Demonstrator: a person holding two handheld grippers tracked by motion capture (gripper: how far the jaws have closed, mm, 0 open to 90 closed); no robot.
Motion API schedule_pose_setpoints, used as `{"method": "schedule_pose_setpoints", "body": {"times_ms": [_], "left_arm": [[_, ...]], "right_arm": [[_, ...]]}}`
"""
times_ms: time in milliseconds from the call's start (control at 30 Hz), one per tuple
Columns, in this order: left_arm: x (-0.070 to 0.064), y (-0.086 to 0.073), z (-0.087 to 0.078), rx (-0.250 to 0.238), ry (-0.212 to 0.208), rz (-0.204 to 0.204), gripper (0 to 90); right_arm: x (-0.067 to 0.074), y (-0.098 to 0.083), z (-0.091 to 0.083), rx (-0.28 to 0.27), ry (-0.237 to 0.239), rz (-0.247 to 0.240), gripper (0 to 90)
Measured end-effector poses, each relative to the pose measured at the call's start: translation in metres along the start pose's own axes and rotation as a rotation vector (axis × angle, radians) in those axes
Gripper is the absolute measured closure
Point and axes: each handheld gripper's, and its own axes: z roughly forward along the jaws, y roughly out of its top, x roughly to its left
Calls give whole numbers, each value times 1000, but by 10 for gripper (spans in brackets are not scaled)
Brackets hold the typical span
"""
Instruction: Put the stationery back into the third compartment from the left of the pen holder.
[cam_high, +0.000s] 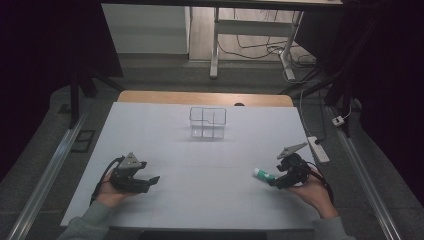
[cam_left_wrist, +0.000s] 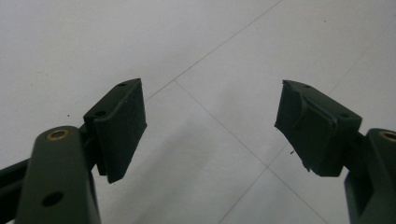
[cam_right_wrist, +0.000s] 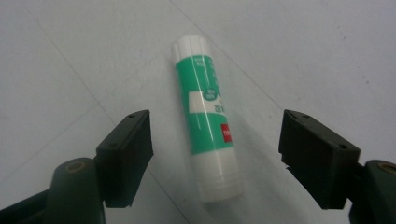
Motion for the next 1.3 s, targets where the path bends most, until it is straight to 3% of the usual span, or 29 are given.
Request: {"method": "schedule_pose_setpoints", "body": {"times_ms": [233,400,433,533,700,933,1000,1133,1300], "left_arm": [[2,-1,1,6,0,1,240],[3,-1,3,11,-2,1,240],[4,-1,3,15,-2,3,239],[4,-1,3,13,-1,4,240],[3,-1,3,13,0,9,240],[1,0,1,4,16,22,244],[0,0,1,0,21,25,247],[-1,0,0,-4,29,31,248],[-4,2,-1,-25,24,41,267]], "right_arm": [[1,-1,7,51,14,-30,344],[0,-4,12,101,17,-46,463],[0,-5,15,125,8,-57,525],[0,-5,14,124,1,-66,622],[5,-2,13,142,-27,-118,646],[11,7,2,13,7,-119,648],[13,11,1,-5,36,-116,648],[17,16,2,-19,49,-121,647],[21,21,2,-49,88,-95,647]]}}
